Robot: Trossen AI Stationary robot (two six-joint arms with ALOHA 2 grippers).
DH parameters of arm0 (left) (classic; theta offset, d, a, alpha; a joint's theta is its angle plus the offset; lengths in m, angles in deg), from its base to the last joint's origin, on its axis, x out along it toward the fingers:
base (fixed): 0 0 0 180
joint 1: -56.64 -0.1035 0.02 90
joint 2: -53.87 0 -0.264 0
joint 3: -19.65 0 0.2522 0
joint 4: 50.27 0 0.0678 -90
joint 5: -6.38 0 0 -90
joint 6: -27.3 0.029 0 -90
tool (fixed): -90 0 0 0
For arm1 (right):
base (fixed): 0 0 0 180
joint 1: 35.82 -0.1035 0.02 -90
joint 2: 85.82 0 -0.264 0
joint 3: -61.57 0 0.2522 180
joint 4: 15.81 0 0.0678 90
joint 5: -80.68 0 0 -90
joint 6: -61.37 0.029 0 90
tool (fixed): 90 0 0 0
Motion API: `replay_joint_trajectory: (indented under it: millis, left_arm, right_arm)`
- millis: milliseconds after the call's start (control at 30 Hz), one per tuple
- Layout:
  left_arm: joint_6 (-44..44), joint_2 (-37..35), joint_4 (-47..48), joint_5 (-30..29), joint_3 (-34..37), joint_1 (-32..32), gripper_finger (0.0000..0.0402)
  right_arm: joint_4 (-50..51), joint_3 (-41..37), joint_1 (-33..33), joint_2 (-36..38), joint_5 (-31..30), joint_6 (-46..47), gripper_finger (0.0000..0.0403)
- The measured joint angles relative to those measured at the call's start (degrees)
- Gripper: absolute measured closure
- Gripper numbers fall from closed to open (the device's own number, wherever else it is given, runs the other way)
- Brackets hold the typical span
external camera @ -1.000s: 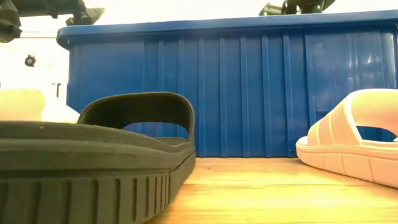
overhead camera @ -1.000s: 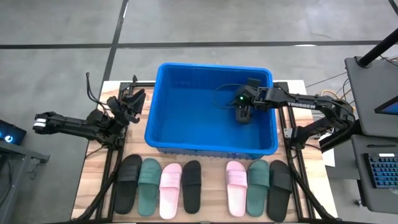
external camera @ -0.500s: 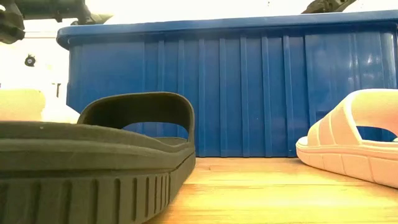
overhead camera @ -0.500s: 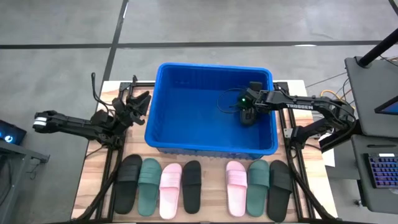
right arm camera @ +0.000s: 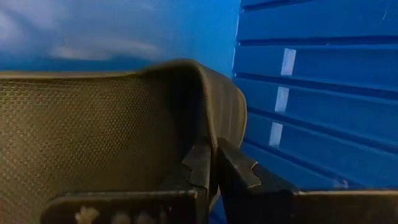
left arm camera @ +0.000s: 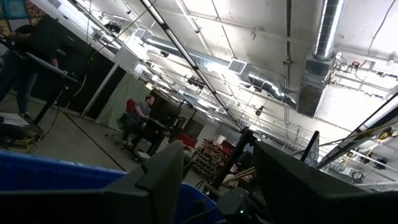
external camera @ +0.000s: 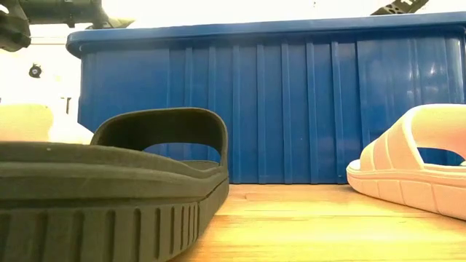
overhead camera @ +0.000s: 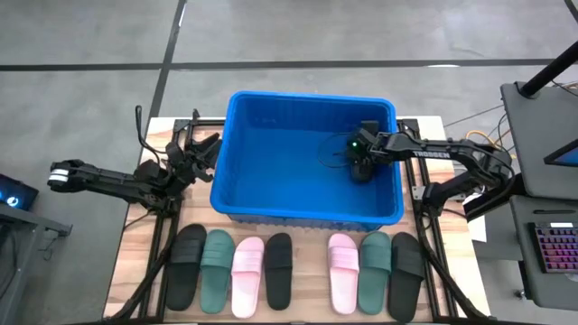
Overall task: Pick and place slides into bin
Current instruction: Put the black slide into the blue bin
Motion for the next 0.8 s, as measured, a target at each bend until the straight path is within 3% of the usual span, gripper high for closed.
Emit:
replay_joint_trajectory:
  millis: [433, 800]
  left_arm:
    - [-0.09, 0.34, 0.0, 0.02, 0.0, -0.02, 0.0221]
    - [-0.18, 0.34, -0.02, 0.03, 0.0, -0.04, 0.0221]
  right_arm:
    - [-0.55, 0.04, 0.17, -0.8, 0.13, -0.37, 0.0358]
    - [0.25, 0.04, 0.17, -0.68, 0.07, -0.56, 0.0288]
